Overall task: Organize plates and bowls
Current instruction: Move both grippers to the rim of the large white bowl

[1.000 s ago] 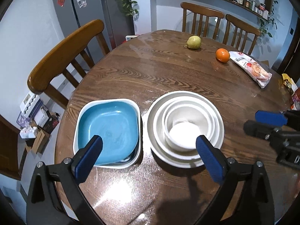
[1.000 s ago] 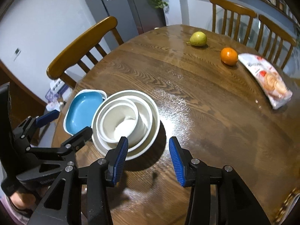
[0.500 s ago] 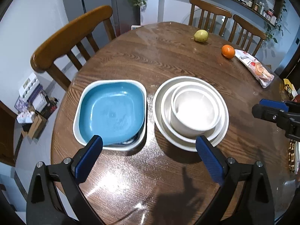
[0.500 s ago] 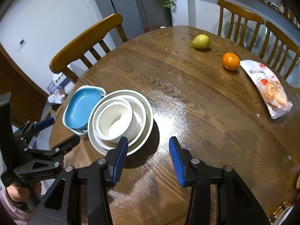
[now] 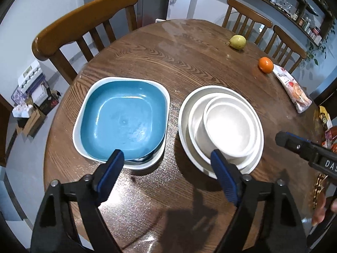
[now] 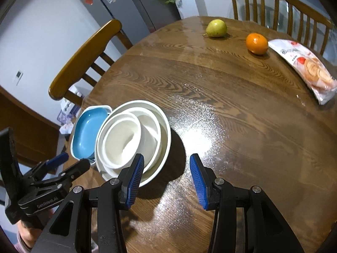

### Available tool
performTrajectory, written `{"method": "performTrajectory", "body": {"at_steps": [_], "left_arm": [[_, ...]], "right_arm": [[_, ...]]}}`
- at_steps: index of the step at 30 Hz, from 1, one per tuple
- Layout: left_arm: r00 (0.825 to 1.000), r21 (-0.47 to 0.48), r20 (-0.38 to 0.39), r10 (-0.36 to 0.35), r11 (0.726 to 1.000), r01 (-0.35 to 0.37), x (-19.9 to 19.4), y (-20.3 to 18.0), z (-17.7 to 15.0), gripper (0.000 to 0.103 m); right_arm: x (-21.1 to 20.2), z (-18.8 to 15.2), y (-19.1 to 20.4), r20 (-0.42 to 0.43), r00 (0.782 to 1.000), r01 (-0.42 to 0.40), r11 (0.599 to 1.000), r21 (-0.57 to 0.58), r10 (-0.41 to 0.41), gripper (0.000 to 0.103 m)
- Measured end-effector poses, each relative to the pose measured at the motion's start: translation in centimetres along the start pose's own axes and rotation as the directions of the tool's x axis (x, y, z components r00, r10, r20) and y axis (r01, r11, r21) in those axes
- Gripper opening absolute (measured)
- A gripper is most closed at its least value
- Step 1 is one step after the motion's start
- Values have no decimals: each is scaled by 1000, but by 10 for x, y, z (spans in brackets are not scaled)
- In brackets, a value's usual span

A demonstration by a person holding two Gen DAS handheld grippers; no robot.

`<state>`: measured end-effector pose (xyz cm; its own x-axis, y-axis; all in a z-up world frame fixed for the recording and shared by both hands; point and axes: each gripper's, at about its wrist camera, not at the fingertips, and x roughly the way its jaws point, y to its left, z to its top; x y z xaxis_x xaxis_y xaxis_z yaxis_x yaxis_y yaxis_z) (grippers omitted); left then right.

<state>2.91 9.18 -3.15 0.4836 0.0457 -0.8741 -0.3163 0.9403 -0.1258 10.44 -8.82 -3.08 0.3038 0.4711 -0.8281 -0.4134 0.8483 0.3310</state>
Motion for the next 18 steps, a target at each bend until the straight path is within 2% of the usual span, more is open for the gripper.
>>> {"method": "performTrajectory", "body": {"at_steps": [2, 7, 10, 18], "left_arm": [[1000, -14, -7, -19, 1000, 19, 2, 1, 2, 73], [998, -48, -32, -46, 998, 44, 8, 4, 8, 70], [997, -57, -43, -65, 996, 62, 10, 4, 12, 60], [991, -94, -84, -104, 991, 96, 21, 10, 24, 57]], "right_arm": [[2, 1, -2, -4, 1000, -11, 1000, 10, 11, 46], [8, 2, -5, -10, 1000, -29, 999, 32, 29, 46], [10, 4, -6, -7, 999, -37, 998, 42, 37, 46], [21, 10, -12, -26, 999, -40, 996, 74, 42, 35]]}}
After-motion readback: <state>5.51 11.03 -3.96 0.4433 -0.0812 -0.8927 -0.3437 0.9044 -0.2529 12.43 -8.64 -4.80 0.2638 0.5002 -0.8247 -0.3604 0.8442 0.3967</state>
